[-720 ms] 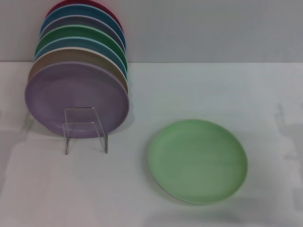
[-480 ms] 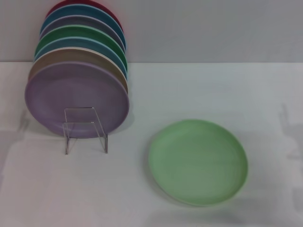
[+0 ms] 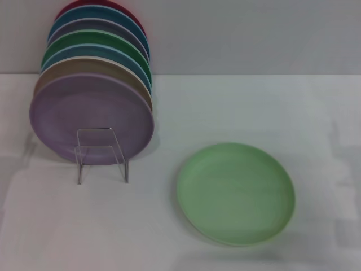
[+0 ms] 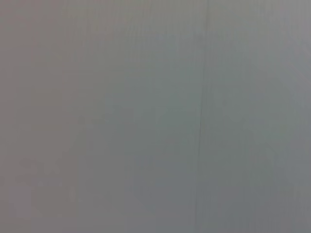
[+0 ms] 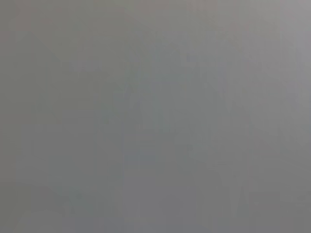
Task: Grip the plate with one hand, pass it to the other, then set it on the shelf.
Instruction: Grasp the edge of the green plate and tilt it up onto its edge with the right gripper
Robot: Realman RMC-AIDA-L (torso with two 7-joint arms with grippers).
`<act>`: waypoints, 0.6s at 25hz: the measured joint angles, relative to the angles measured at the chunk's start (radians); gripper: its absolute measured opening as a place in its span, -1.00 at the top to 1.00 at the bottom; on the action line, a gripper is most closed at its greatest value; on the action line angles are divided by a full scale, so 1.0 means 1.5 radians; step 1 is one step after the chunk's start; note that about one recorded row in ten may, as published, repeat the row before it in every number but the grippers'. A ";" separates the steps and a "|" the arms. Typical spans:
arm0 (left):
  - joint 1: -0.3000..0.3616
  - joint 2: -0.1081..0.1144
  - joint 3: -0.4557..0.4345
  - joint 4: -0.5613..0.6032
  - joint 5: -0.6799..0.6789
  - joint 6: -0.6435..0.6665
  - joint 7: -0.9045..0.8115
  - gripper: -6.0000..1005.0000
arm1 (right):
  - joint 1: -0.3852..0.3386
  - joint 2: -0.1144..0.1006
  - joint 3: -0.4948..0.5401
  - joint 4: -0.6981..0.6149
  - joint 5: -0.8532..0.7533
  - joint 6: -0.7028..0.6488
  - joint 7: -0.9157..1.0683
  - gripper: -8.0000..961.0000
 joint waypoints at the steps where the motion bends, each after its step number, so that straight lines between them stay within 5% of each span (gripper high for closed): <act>1: 0.000 0.000 0.000 0.000 0.000 0.000 0.000 -0.60 | 0.000 -0.001 0.001 0.015 0.000 0.006 -0.015 -0.31; 6: 0.002 0.000 0.000 0.001 0.000 0.000 -0.002 -0.60 | -0.002 -0.025 0.008 0.106 -0.001 0.049 0.002 -0.31; 8: 0.004 0.000 0.000 0.000 0.000 0.001 -0.003 -0.60 | -0.005 -0.064 0.024 0.207 -0.003 0.136 -0.010 -0.31; 9: 0.004 0.000 0.000 0.000 0.000 0.001 -0.003 -0.60 | -0.005 -0.064 0.024 0.207 -0.003 0.136 -0.010 -0.31; 11: 0.005 0.000 0.000 -0.001 0.000 0.001 -0.003 -0.60 | -0.013 -0.103 0.082 0.337 -0.002 0.282 -0.076 -0.31; 12: 0.005 0.000 0.000 -0.001 0.000 0.001 -0.003 -0.60 | -0.013 -0.103 0.082 0.337 -0.002 0.282 -0.076 -0.31; 13: 0.005 0.000 0.000 -0.001 0.000 0.001 -0.003 -0.60 | -0.030 -0.109 0.149 0.418 0.000 0.396 -0.157 -0.31; 15: 0.005 0.000 0.000 -0.001 0.000 0.004 -0.003 -0.60 | -0.045 -0.103 0.206 0.459 0.001 0.472 -0.218 -0.31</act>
